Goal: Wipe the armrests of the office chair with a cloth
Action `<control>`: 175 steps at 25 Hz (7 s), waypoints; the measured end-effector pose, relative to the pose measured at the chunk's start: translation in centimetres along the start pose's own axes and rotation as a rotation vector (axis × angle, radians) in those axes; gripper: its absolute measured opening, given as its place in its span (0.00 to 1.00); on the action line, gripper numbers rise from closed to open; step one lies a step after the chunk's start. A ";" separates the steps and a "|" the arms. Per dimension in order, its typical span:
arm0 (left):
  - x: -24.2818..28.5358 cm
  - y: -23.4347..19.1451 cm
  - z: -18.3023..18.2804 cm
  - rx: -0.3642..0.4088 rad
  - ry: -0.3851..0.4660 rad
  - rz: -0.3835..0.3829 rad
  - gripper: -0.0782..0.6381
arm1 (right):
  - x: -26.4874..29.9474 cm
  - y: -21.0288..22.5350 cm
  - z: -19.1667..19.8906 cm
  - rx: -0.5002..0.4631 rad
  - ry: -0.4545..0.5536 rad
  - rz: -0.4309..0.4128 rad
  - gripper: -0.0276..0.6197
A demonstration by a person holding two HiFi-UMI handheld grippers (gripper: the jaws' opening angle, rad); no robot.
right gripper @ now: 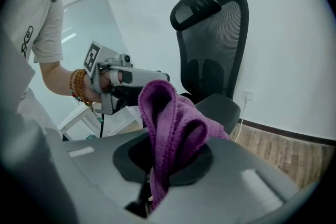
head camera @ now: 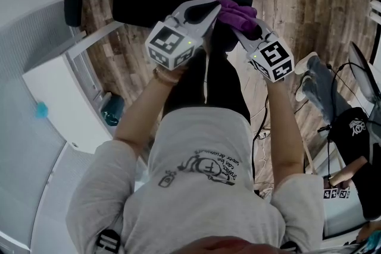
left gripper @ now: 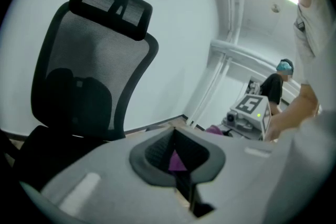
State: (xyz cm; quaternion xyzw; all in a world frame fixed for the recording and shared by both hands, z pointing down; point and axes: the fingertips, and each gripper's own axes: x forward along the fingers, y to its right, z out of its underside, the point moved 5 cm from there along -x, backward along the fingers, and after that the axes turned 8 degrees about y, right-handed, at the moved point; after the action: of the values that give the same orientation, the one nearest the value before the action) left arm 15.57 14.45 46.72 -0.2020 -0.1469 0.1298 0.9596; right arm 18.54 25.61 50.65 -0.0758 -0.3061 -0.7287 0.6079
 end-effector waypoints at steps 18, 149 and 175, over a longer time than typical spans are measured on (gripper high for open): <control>0.1 -0.3 -0.2 -0.004 -0.005 0.007 0.11 | 1.7 5.3 -3.2 -0.059 -0.006 0.066 0.09; 4.3 1.0 6.8 -0.035 0.033 0.076 0.11 | 9.5 6.0 13.2 -0.161 0.134 0.037 0.09; 3.6 1.5 6.5 -0.032 0.020 0.085 0.11 | 3.8 3.2 8.8 -0.300 0.293 0.054 0.08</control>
State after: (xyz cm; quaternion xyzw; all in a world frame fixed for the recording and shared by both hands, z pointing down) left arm 16.43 19.22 52.62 -0.2244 -0.1309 0.1661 0.9513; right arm 18.25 26.94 60.67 -0.0668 -0.1002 -0.7527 0.6472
